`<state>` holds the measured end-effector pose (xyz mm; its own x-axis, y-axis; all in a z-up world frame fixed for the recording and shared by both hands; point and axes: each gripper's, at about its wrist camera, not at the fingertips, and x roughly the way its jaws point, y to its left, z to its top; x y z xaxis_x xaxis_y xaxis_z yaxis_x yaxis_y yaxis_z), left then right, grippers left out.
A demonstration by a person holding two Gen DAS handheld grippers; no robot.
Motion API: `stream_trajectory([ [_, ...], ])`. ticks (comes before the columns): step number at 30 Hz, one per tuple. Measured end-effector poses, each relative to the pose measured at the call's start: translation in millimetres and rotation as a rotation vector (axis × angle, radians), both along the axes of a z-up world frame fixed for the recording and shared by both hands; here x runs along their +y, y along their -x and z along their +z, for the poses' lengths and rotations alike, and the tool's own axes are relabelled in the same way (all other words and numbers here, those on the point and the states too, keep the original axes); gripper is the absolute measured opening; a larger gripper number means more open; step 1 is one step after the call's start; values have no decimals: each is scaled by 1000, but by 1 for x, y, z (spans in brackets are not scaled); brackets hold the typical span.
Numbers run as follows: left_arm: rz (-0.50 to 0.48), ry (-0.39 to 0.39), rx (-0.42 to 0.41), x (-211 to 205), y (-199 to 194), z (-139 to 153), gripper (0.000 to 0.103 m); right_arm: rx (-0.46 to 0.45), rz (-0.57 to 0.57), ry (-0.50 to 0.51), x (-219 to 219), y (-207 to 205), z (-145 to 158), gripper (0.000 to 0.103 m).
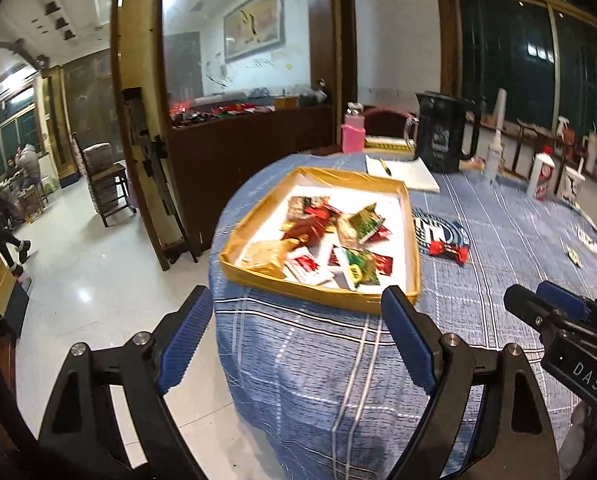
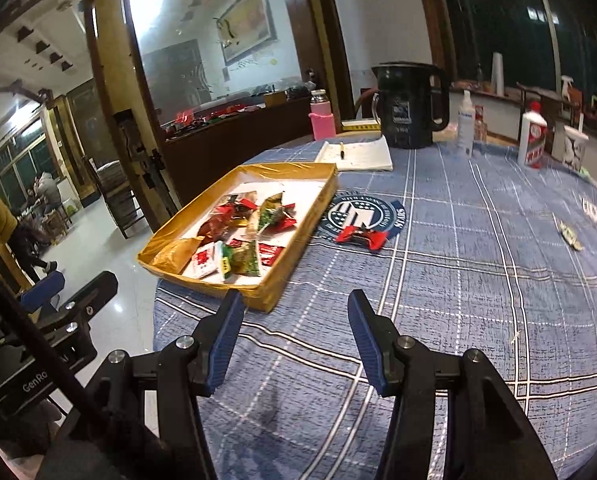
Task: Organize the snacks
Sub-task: 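Move both open grippers back toward the remaining red candy and small packet, then grasp the red candy with the left gripper while the right grasps the small green-wrapped candy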
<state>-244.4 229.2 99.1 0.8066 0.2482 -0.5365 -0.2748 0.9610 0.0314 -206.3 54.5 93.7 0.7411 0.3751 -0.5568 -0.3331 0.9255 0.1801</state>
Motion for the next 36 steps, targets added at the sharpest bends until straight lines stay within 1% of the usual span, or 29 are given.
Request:
stream_trajectory([
  [10, -54, -47, 87, -33, -36, -11, 86, 51, -42, -59, -37, -28, -14, 54],
  [12, -68, -43, 104, -37, -46, -13, 86, 71, -61, -72, -48, -37, -19, 54],
  [14, -92, -18, 121, -40, -55, -16, 86, 87, -82, -83, -62, -45, -23, 54],
  [16, -139, 30, 131, -43, -65, -16, 86, 96, -116, -92, -83, -53, -26, 54],
  [17, -174, 65, 131, -45, -70, -14, 86, 98, -127, -94, -91, -56, -26, 54],
  [20, -271, 161, 141, -52, -86, -12, 86, 131, -183, -97, -137, -70, -30, 54],
  [21, -313, 205, 158, -56, -96, -12, 86, 141, -200, -95, -151, -73, -31, 54],
  [22, -338, 233, 180, -60, -105, -13, 86, 150, -219, -90, -165, -77, -31, 54],
  [25, -404, 291, 249, -78, -142, -20, 86, 164, -298, -65, -214, -89, -30, 54],
  [27, -421, 312, 297, -91, -170, -25, 86, 172, -336, -65, -247, -99, -29, 54],
  [30, -418, 300, 336, -107, -203, -33, 86, 163, -380, -99, -292, -114, -27, 54],
  [32, -406, 309, 372, -114, -220, -43, 86, 161, -411, -113, -319, -132, -26, 54],
  [35, -382, 290, 417, -122, -236, -60, 86, 200, -413, -146, -343, -162, -32, 54],
  [36, -384, 297, 426, -122, -239, -64, 86, 215, -411, -148, -346, -172, -34, 54],
])
